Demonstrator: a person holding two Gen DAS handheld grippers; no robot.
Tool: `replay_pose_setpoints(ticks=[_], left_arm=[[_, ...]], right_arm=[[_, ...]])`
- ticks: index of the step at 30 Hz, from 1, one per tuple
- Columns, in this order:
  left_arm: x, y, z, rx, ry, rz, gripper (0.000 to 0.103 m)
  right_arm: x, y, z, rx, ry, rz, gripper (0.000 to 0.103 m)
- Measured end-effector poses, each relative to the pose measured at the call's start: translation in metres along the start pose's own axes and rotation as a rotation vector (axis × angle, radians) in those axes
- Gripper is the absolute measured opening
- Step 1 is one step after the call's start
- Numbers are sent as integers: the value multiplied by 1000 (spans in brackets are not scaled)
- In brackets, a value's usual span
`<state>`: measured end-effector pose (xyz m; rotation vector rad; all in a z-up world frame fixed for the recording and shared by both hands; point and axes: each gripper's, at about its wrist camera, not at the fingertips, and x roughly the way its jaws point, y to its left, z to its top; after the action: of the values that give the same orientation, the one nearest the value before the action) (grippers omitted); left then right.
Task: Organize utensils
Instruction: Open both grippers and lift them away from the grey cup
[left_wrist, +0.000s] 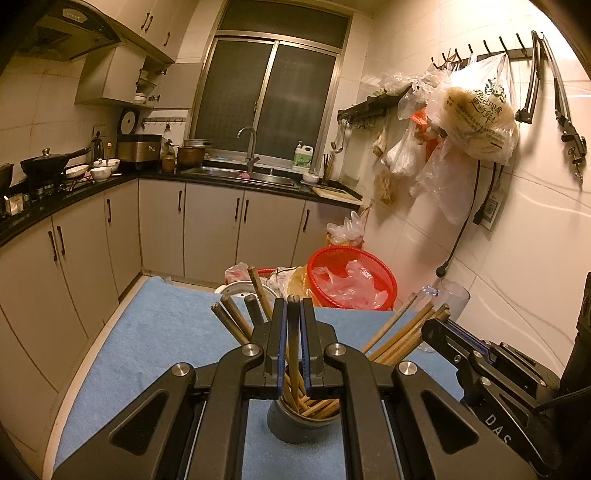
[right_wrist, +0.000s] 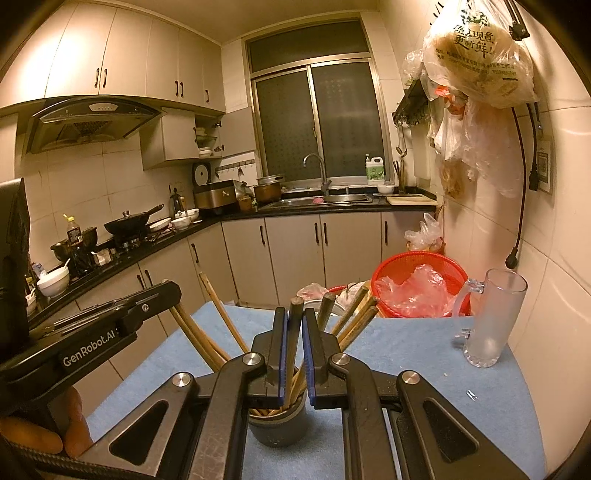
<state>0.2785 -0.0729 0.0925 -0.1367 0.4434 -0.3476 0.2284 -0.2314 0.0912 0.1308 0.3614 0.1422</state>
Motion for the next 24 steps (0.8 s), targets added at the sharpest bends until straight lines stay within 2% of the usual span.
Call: replay_pose_setpoints(ticks=[6,9,11,12,15,17,20,24], left_arm=[[-8,-2,-3,-4,-8,-2,7],[-18,-3,-6,-9,-13,-11,12],[-25,-5,-7,-6,-21,-9,26],[-29,-5,-8,-5,-26,-8,28],[-45,-6,-12,4,-33,0,46],[-54,-5,-15,-3,-35,4,61],[-67,-3,-23,-21,-25,15,72],[-85,-1,-39,3,-22,69,75]], right_arm=[[-11,-1,0,-4,-25,-4,9],[-22,-1,0,-5,-46,-4,9],[-30,-1,0,-7,-56,-6,13],[-34,-1,0,-7,-62,-6,17],[-47,-2,-2,-4,-75,-8,28],[-56,-3,-4,2,-79,-5,31],[-70,-3,-12,9,-81,-4,39],[-86,-2,-25,12,-78,-8,42]])
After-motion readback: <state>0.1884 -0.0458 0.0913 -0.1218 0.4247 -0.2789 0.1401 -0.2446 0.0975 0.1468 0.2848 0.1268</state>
